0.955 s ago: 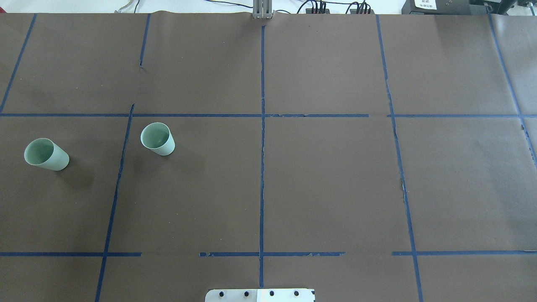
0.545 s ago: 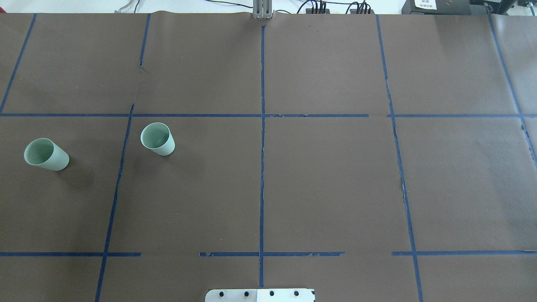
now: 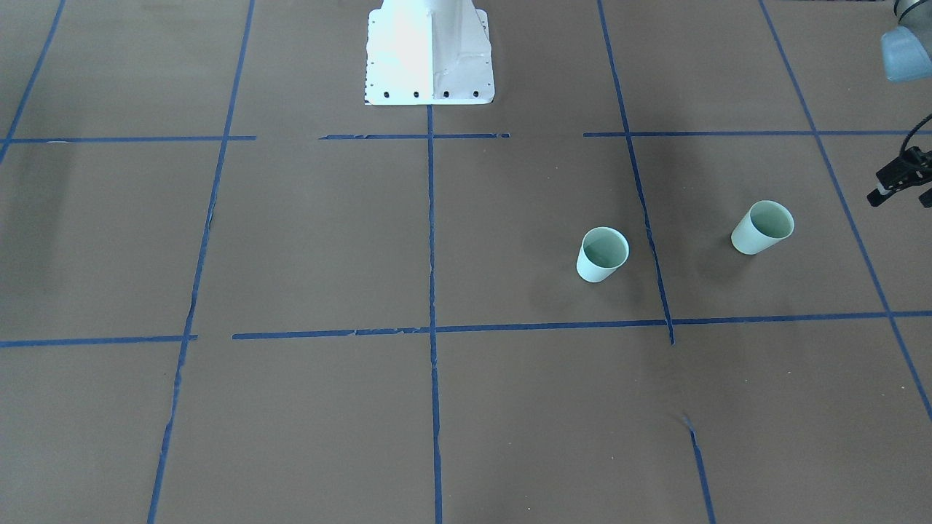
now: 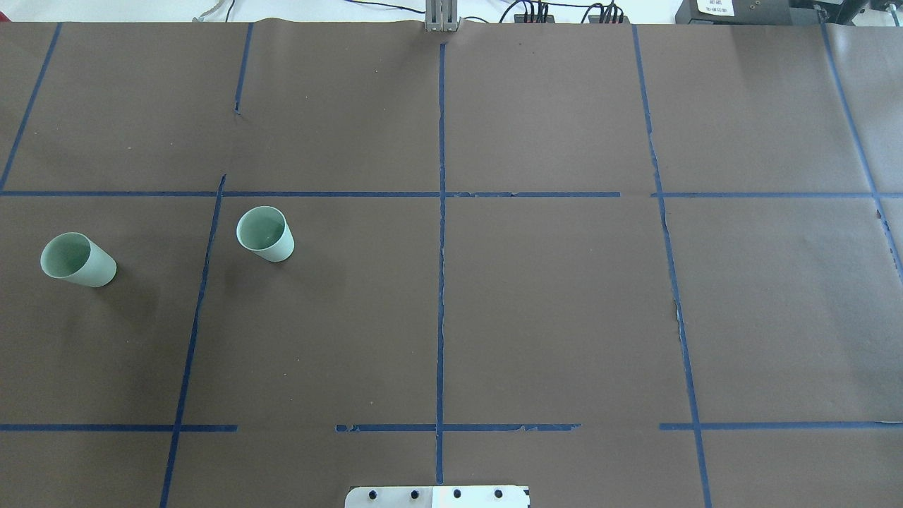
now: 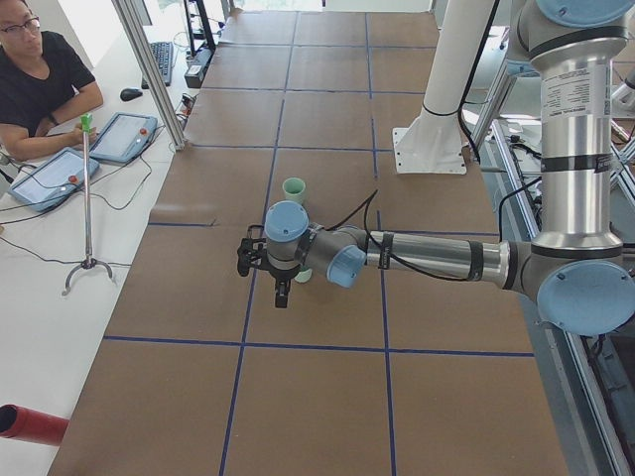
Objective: Stack cups
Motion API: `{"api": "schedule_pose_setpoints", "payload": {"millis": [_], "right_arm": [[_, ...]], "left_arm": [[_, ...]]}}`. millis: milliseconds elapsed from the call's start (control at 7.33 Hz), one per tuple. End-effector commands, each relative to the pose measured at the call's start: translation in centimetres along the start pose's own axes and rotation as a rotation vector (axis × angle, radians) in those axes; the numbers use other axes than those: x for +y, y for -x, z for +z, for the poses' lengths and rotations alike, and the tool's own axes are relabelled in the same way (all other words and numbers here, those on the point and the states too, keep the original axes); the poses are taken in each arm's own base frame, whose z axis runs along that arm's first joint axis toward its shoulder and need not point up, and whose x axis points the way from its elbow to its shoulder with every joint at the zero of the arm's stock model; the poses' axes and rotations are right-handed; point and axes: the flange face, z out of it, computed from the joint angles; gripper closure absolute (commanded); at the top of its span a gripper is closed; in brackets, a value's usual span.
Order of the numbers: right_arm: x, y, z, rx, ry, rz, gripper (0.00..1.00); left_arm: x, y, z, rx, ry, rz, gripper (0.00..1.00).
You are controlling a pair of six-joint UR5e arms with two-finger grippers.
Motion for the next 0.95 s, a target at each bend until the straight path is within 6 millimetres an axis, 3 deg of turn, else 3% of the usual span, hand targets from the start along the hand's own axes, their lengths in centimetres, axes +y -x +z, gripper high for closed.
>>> {"api": "schedule_pose_setpoints", "payload": {"millis": [0,136,818], "right_arm": [[0.0,0.0,-0.1,0.000,-0.002,-0.001,0.00],[0.0,0.0,0.0,0.000,-0.001,0.000,0.00],[0.0,0.0,0.0,-0.001,0.000,0.001,0.00]], "left_arm": [[1.1,-4.6,4.8,0.020,0.074,-0.056,0.00],[1.0,-5.1,6.3,-0.004,0.081,-0.055,0.00],[1.9,-6.1,9.1,-0.022,0.128,-0.038,0.04]]}}
